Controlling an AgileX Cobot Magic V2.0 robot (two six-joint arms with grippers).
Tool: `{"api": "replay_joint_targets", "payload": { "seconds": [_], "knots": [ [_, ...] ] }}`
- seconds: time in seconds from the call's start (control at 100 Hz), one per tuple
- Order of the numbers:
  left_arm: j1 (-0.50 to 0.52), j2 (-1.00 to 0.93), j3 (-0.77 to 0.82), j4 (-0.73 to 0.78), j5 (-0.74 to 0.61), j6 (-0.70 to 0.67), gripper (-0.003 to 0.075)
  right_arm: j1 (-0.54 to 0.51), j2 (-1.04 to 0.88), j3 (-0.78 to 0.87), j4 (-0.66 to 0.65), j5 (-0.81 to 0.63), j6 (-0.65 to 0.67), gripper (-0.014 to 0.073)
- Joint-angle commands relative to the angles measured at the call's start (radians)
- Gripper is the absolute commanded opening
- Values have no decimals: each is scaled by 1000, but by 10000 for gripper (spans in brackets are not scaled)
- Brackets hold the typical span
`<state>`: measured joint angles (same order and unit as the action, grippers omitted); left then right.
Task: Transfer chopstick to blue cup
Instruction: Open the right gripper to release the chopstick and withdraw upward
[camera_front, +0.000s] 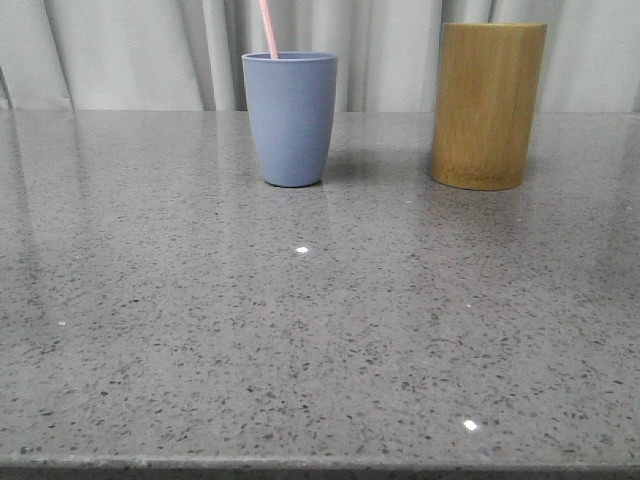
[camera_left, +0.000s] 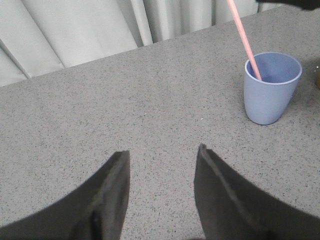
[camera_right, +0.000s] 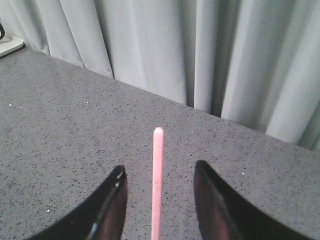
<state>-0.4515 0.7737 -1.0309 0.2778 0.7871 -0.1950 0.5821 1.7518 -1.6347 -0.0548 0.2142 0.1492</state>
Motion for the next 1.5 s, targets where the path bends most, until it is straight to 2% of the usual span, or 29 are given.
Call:
{"api": "replay_joint_targets", "payload": {
  "seconds": [0.0,0.19,0.42,0.58,0.68,0.96,1.49],
  "knots": [
    [-2,-3,-24,22,-81,-12,303,-4,-96,-30,-42,-42,-6,339],
    [-2,-3,-24,24,-97,-19,303,-9,-190,28,-89,16,-5,337],
    [-2,-3,-21,29,-132,-31,303,-56,-361,233,-88,-16,-2,332],
    [-2,-3,7,29,-151,-31,295,-108,-517,395,-86,-46,-2,219],
    [-2,-12,50,27,-194,-35,234,-134,-607,480,-86,-46,-2,122],
    [-2,-97,160,7,-266,-38,-16,-156,-861,673,-87,-46,-2,-75],
    [-2,-416,356,-2,-288,-38,-19,-156,-1280,980,-87,-41,-2,-67]
  ]
}}
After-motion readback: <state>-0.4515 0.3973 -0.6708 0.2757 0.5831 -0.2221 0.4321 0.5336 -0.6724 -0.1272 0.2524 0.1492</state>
